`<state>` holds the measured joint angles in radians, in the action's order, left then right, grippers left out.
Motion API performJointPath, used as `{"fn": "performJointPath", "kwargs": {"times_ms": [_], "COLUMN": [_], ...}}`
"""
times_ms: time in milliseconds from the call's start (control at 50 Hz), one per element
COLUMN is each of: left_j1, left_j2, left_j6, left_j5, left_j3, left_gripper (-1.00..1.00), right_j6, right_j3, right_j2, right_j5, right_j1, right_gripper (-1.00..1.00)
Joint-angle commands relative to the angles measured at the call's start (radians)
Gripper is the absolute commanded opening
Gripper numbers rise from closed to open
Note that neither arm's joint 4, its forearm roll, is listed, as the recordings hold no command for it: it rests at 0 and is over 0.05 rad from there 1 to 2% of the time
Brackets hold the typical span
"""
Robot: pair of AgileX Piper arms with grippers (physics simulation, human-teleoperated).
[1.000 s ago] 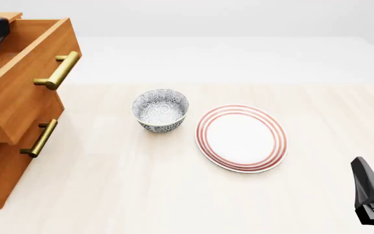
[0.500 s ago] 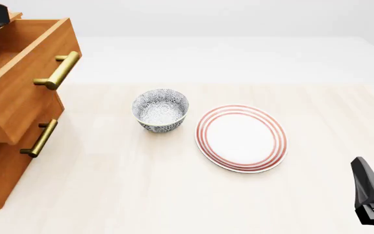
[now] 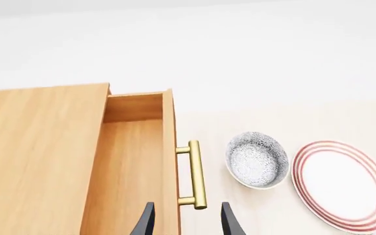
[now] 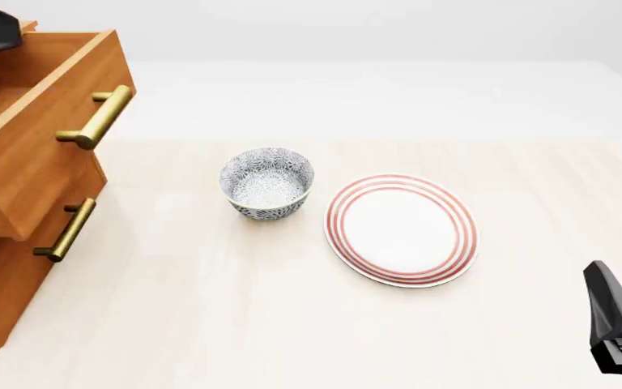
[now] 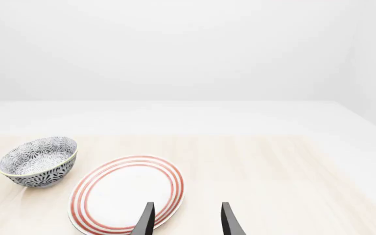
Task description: Open the top drawer of the cabinet.
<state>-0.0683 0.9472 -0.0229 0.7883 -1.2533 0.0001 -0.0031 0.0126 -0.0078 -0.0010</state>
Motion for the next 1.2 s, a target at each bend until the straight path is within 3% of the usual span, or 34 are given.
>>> {"fn": "performJointPath", "kwargs": {"times_ms": [20,420,1200], "left_j1": [-0.005,0.02,0.018], "left_j2": [0.021,0.021,0.057], "left_j6": [0.01,0.018,0.075], "left_j5": [0.064,0.122,-0.005], "left_j3": [-0.043,-0.027,0.092], "left_gripper": [1.0,1.0,1.0], "right_j6": [0.0,0.0,0.0], "right_j3": [0.0,0.0,0.0], "right_j2": [0.0,0.0,0.0], "right_j5": [0.0,0.0,0.0], "right_j1": [0.0,0.0,0.0], "right_gripper": [1.0,1.0,1.0]}}
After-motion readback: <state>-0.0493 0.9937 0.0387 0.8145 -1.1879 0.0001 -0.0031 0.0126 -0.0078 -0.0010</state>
